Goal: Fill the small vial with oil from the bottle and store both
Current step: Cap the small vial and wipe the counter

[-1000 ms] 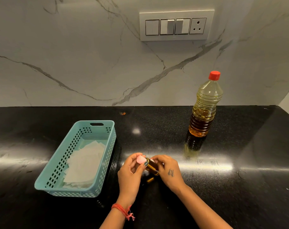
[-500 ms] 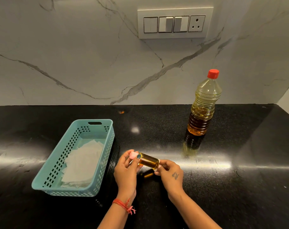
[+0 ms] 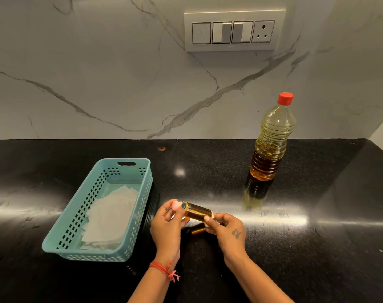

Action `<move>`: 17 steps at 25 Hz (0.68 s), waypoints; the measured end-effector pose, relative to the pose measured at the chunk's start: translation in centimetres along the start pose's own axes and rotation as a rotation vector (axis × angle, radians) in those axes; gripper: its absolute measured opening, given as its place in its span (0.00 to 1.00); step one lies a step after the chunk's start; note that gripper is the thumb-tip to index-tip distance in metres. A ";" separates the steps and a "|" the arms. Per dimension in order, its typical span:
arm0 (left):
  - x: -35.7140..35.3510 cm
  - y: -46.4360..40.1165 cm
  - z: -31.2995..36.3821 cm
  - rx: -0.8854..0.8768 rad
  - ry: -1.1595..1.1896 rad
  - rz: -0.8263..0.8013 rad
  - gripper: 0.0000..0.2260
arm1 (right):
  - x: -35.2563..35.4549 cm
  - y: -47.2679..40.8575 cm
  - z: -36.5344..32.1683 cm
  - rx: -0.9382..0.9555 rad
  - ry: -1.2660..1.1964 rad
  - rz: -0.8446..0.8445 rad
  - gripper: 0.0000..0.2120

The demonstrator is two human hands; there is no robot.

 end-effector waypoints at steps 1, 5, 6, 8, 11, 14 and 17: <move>0.0 0.0 0.1 -0.002 -0.019 0.009 0.09 | 0.3 0.1 -0.3 0.031 0.006 0.025 0.02; 0.1 0.0 1.3 -0.119 -0.260 0.050 0.09 | 0.6 1.2 -3.3 0.392 0.205 0.109 0.06; -0.1 0.1 2.0 -0.190 -0.352 0.048 0.09 | 0.3 1.7 -4.1 0.510 0.251 0.097 0.07; -1.0 0.7 3.5 -0.319 -0.506 0.045 0.07 | -0.6 2.9 -5.0 0.719 0.345 0.048 0.11; -2.2 1.5 5.1 -0.439 -0.644 0.038 0.06 | -0.7 3.3 -4.2 0.805 0.398 0.043 0.15; -2.7 1.5 4.8 -0.471 -0.743 0.024 0.08 | 0.2 2.2 -2.9 0.648 0.356 0.039 0.15; -2.8 0.9 3.9 -0.458 -0.823 0.016 0.10 | 0.4 1.8 -2.1 0.549 0.346 -0.023 0.16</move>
Point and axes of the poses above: each hand's wrist, its own y-axis away from the middle knuckle, its own x-axis out of the back of the hand, z = x × y, the point moved 6 cm from there along -y, towards the middle knuckle, and after that the axes turned 4 degrees about -y, right-handed, at the moved point
